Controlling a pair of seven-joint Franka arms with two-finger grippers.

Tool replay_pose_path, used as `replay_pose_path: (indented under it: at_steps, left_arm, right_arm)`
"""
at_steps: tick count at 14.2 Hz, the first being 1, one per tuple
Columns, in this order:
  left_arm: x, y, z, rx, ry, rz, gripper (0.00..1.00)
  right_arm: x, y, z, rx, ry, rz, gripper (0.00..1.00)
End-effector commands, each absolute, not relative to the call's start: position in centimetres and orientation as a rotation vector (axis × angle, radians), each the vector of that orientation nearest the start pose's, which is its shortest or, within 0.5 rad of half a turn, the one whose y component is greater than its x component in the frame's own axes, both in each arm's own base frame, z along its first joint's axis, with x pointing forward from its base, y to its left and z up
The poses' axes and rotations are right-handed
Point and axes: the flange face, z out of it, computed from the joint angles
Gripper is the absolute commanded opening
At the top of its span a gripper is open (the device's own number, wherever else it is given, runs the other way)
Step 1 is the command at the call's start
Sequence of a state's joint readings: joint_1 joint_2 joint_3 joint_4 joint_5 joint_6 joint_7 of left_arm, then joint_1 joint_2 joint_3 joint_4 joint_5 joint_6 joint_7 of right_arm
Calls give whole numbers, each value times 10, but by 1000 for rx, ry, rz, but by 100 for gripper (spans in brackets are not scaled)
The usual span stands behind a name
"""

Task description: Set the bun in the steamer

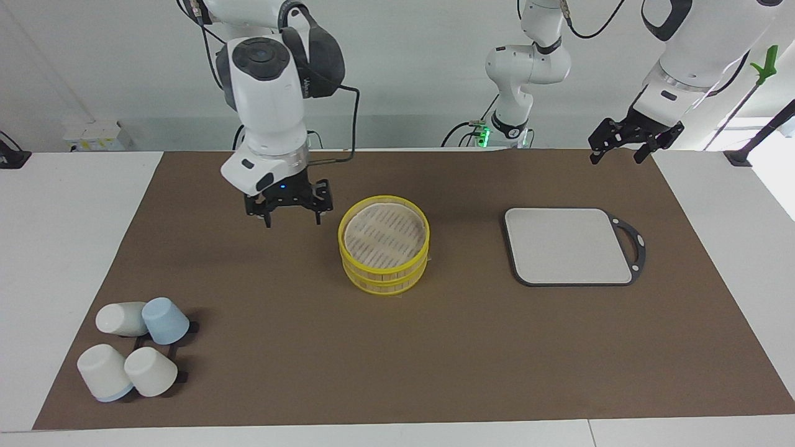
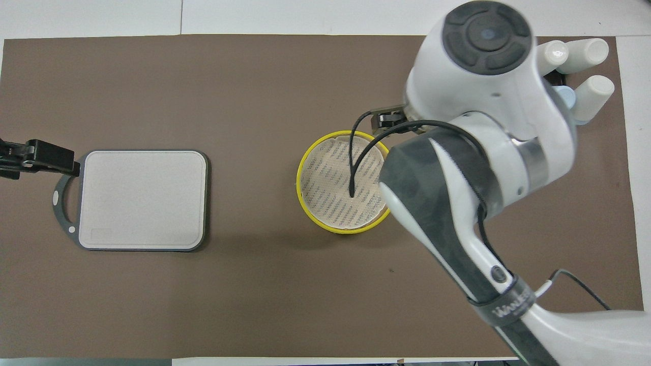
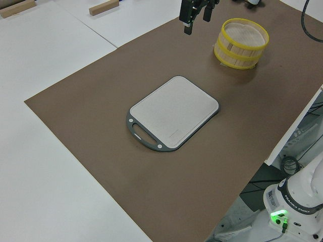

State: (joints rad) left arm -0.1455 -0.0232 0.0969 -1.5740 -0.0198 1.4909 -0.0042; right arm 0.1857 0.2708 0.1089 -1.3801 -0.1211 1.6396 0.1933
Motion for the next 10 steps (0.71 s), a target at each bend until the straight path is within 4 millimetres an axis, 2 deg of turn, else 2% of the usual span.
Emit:
replay_pose_path:
  at_steps: [1, 5, 10]
  left_arm:
    - [538, -26, 632, -3154, 76, 83, 100]
    - [538, -23, 631, -3154, 74, 88, 100]
    - [537, -29, 632, -3149, 90, 90, 100]
  right_arm:
    - [597, 125, 571, -3229, -239, 19, 100]
    - [569, 79, 586, -3217, -139, 47, 100]
    - [558, 24, 584, -3161, -95, 84, 100]
